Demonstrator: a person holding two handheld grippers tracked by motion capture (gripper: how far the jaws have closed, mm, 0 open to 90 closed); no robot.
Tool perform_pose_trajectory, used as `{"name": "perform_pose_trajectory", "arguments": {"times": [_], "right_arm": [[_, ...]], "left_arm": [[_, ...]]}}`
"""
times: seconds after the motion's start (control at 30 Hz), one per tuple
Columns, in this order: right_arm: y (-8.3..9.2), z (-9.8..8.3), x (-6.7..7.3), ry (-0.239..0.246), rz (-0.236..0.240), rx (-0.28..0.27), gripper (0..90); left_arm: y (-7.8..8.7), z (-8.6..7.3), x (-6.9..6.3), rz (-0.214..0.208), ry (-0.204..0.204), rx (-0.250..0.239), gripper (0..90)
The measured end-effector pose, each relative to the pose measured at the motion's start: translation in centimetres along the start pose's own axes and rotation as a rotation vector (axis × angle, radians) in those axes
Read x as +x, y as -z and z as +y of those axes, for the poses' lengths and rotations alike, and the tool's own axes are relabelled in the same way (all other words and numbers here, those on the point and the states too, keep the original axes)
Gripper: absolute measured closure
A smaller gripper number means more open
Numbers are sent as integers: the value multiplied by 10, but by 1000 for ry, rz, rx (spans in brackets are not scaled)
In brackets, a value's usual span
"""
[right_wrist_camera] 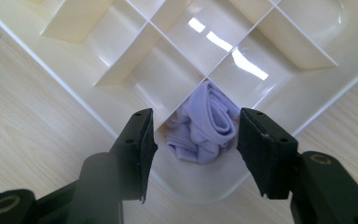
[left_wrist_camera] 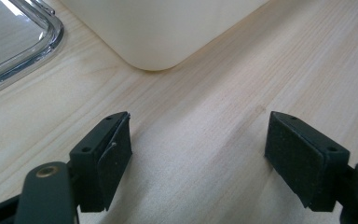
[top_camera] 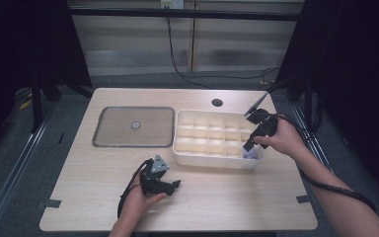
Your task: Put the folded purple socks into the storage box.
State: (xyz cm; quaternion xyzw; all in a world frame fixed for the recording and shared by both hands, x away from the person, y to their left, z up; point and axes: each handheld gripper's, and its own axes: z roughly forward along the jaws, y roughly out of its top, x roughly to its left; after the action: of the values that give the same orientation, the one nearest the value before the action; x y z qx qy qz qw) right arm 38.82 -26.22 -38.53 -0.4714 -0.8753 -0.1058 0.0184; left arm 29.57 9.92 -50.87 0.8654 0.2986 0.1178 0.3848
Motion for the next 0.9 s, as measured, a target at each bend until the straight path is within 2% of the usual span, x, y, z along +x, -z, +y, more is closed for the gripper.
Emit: {"name": "perform_pose_trajectory", "arguments": {"times": [0.1, 0.2, 0.33, 0.83, 0.9], "right_arm": [[4, -1, 2, 11, -11, -3, 453], [9, -1, 6, 15, 5, -14, 445], [15, 0, 12, 42, -2, -33, 440], [13, 0, 34, 101, 11, -36, 408], [13, -1, 37, 109, 15, -44, 401]], "left_arm": [[0, 0, 0, 0, 0, 1, 222], [0, 0, 0, 0, 0, 0, 222], [0, 0, 0, 0, 0, 0, 222], [0, 0, 0, -3, 2, 3, 222], [0, 1, 1, -5, -10, 9, 222]]}}
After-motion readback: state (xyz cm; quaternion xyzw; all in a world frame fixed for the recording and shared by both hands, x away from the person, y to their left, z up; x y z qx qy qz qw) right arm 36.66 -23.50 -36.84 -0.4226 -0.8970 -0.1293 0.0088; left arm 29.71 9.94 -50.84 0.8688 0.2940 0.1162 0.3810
